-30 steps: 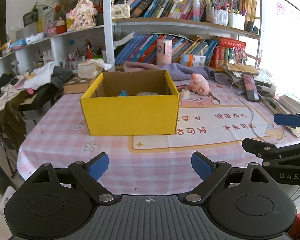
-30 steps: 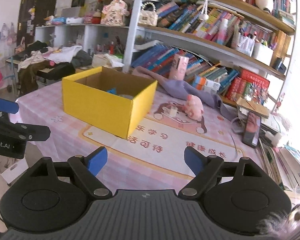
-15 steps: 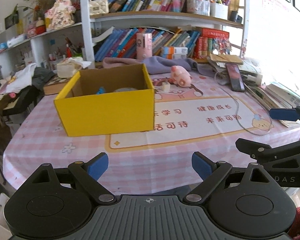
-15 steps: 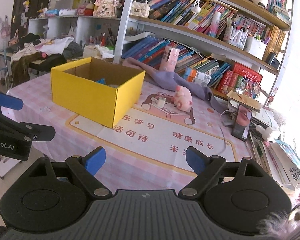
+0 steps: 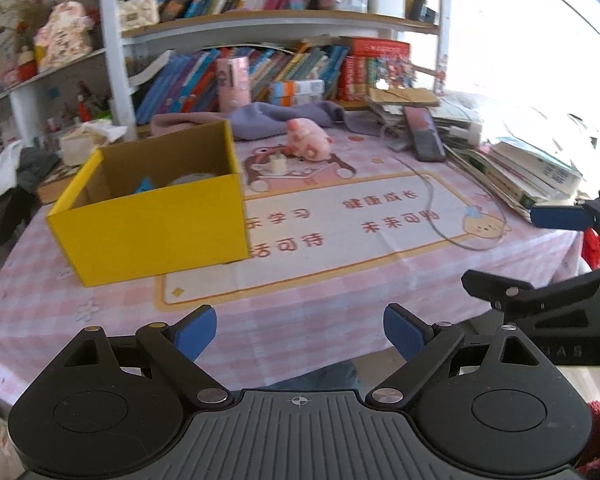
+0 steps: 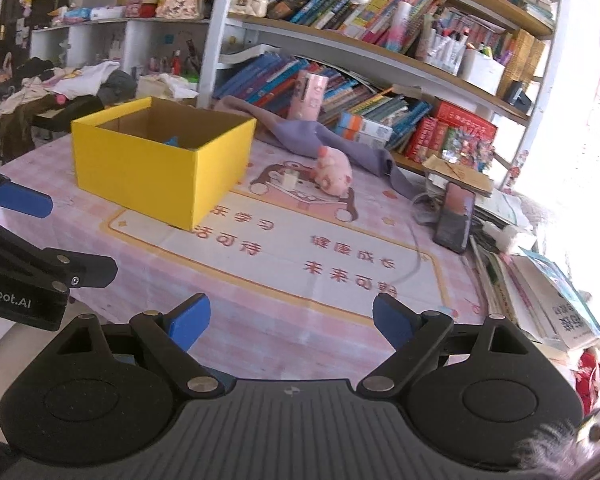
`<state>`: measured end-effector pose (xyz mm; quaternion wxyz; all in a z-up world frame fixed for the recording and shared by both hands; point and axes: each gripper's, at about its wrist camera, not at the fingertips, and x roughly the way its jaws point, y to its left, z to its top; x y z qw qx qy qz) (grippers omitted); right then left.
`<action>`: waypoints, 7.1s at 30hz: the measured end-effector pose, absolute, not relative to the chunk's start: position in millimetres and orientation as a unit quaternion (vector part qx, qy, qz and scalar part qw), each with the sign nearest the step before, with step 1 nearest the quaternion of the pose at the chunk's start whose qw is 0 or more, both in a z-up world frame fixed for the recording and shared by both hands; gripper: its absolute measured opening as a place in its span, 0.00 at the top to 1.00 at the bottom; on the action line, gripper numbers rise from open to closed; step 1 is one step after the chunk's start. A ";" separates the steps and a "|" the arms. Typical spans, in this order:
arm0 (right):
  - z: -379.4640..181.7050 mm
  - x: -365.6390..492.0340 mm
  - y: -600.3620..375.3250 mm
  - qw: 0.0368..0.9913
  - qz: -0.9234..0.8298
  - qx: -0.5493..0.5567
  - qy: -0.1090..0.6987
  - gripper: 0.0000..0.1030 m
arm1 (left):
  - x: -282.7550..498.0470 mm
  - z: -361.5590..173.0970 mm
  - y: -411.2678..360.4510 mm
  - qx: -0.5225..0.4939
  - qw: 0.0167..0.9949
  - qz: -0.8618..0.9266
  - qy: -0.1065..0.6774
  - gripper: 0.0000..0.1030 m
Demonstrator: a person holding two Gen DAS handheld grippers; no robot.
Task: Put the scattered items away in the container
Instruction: 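Reach the left tool to the white plug while the right tool approaches the pink plush pig, then grasp the white plug with the left tool while the right tool grasps the pink pig, then lift and carry the white plug and pink pig over the yellow box with both tools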
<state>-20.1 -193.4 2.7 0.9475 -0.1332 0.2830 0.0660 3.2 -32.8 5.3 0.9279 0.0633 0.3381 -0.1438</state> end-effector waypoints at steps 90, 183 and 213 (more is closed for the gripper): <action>-78.4 521.0 -274.6 0.871 0.247 -0.006 0.425 0.29 | 435.3 -96.6 -158.4 0.063 0.904 0.029 0.423 0.49; 21.2 0.3 -188.2 0.926 0.133 -0.023 0.353 0.48 | -7.3 16.2 12.3 -0.038 0.942 -0.159 0.295 0.77; 15.8 -0.7 -79.9 0.870 0.317 -0.106 0.363 0.48 | -31.0 17.9 111.2 -0.086 0.953 -0.018 0.289 0.77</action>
